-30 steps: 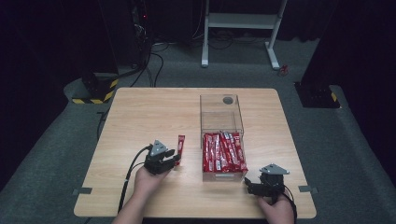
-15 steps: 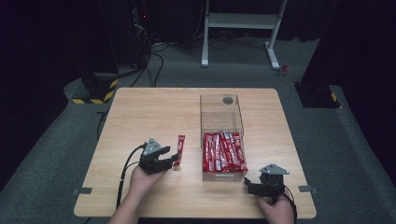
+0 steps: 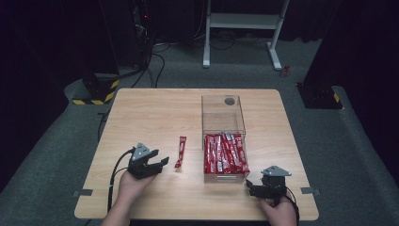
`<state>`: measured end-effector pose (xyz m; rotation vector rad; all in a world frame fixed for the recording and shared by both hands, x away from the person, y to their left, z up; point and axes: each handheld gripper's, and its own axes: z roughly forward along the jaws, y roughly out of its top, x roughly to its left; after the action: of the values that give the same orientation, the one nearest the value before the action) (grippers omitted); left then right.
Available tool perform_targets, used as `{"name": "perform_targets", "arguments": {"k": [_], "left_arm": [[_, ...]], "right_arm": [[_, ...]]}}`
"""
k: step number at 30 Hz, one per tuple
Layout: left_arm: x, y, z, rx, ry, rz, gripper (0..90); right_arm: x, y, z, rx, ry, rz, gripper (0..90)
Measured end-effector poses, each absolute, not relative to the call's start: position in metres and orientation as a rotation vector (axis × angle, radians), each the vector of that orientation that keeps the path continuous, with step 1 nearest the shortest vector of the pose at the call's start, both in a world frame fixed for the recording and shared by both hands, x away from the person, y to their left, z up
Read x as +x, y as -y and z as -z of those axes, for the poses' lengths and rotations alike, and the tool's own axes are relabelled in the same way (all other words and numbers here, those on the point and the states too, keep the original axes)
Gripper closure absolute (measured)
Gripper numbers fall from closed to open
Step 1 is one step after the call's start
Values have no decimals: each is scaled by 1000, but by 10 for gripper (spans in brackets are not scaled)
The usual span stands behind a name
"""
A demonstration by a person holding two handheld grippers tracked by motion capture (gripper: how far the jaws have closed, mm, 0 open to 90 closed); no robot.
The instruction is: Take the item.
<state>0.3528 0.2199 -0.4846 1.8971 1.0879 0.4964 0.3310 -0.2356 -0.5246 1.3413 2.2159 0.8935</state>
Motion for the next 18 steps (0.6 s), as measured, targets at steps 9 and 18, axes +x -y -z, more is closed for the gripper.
{"name": "perform_targets", "arguments": {"k": [9,18], "left_arm": [[341,-252,485,1867,-1135,-529,418],[330,-280,489,1860,-1183,-562,395]], "right_arm": [[331,236,525,1341,-2216,-893,101],[331,236,525,1341,-2217,-893,101]]}}
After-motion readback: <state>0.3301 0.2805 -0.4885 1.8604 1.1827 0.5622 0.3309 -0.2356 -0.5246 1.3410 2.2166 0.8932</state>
